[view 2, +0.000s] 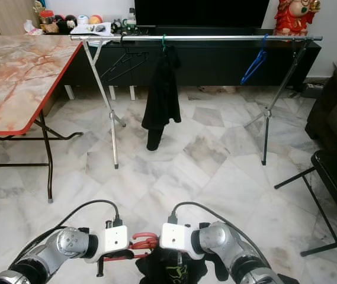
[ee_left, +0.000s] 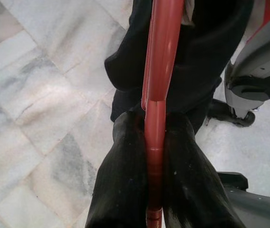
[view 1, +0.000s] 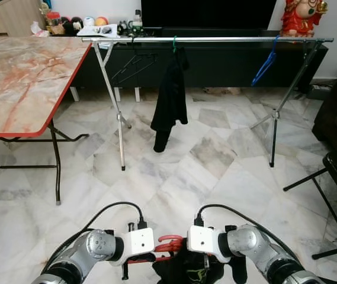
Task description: Hang hanger
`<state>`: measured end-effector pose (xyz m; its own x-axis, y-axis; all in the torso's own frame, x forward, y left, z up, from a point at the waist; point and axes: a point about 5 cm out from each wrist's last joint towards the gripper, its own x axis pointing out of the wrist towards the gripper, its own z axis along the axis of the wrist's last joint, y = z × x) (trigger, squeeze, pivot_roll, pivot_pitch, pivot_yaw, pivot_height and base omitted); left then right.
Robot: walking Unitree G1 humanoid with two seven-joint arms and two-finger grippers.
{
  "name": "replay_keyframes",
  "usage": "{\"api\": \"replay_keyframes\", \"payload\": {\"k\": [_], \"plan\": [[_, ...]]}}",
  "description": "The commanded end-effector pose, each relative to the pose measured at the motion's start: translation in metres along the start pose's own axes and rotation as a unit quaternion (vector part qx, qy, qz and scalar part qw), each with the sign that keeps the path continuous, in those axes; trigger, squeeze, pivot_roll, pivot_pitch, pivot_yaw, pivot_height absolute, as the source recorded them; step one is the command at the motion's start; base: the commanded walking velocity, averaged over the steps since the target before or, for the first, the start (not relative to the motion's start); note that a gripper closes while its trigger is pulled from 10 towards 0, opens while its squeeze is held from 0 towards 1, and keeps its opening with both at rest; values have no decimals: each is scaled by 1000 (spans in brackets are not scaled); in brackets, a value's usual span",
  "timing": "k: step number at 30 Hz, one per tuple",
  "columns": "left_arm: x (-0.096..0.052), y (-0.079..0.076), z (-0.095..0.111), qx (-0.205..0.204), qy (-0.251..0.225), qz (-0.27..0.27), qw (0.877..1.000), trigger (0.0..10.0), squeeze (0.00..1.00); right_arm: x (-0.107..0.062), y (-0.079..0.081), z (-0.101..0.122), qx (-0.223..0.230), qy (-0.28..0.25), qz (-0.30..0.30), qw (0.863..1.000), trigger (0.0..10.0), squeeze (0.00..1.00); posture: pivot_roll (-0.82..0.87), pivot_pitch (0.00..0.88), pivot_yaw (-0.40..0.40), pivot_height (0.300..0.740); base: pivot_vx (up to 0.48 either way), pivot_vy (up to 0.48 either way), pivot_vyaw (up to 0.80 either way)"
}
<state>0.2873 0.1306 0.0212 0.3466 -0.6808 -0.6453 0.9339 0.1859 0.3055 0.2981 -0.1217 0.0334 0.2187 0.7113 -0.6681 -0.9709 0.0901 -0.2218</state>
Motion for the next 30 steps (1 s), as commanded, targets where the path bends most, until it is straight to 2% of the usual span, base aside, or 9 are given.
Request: {"api": "replay_keyframes", "payload": {"k": [1,2,4,9,12,19,23,25,30], "plan": [[-3,-1,-6,-18,5,6,1000,0,0,-4,-5,4,12,-26,-14,999,7294,0,72,100,-17,740,0,0,0],[-3,-1,-6,-19,5,6,1000,0,0,-6,-7,4,19,-34,-21,999,4235,0,71,101,-16,740,0,0,0],[-3,-2,-7,-19,6,6,1000,0,0,-8,-9,5,29,-45,-27,998,3765,0,72,102,-15,740,0,0,0],[-2,-4,-8,-20,7,3,1000,0,0,-16,-19,9,63,-88,-58,992,4588,0,69,103,-13,740,0,0,0],[-2,-4,-8,-21,8,2,1000,0,0,-19,-19,9,78,-105,-62,989,4588,0,67,103,-11,740,0,0,0],[-1,-5,-8,-21,8,1,1000,0,0,-19,-17,9,103,-132,-60,984,3216,0,67,104,-10,740,0,0,0],[-1,-6,-9,-22,11,0,1000,0,0,-18,-15,8,107,-136,-58,983,1686,0,67,105,-10,740,0,0,0],[-1,-7,-10,-23,12,0,1000,0,0,-19,-15,8,111,-139,-59,982,353,0,67,105,-10,740,0,0,0],[-2,-7,-11,-25,14,2,1000,0,0,-23,-17,5,124,-150,-70,978,0,0,67,106,-12,740,0,0,0]]}}
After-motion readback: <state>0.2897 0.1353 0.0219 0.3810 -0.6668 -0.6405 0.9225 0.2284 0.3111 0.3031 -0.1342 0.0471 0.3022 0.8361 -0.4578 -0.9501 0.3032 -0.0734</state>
